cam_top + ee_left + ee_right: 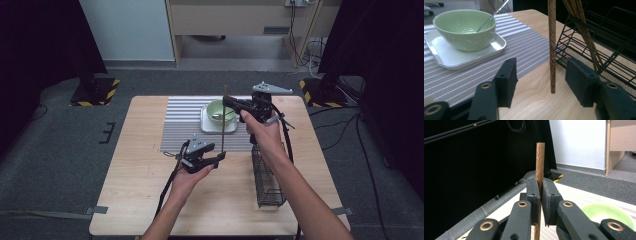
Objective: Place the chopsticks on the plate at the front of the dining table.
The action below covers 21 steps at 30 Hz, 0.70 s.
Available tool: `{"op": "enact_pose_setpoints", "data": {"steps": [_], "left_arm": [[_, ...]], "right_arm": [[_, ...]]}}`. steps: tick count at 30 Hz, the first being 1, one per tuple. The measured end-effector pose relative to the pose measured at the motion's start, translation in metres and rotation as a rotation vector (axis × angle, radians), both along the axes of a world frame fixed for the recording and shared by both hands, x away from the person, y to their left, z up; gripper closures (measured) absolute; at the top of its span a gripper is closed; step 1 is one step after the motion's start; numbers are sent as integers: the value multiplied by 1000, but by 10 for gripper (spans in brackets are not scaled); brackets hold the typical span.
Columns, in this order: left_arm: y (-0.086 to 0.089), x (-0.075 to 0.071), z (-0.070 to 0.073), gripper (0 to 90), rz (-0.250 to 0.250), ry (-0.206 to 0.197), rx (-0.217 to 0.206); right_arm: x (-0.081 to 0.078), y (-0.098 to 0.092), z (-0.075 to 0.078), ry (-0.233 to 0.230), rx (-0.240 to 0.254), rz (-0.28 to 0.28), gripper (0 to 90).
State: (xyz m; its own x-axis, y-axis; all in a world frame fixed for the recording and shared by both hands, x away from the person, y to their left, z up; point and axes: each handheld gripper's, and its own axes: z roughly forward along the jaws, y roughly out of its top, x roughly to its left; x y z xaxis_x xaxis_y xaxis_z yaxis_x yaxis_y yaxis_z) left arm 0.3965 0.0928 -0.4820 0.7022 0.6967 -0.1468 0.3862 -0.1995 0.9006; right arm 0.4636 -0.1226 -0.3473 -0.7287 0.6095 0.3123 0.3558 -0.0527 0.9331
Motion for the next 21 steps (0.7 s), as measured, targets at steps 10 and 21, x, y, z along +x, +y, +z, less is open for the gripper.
{"op": "enact_pose_setpoints", "data": {"steps": [10,21], "left_arm": [[-6,1,-6,611,-10,18,-5],[-8,2,-9,702,-13,21,-21]], "right_arm": [[-1,2,0,4,-2,10,850],[-1,0,3,5,1,11,850]]}}
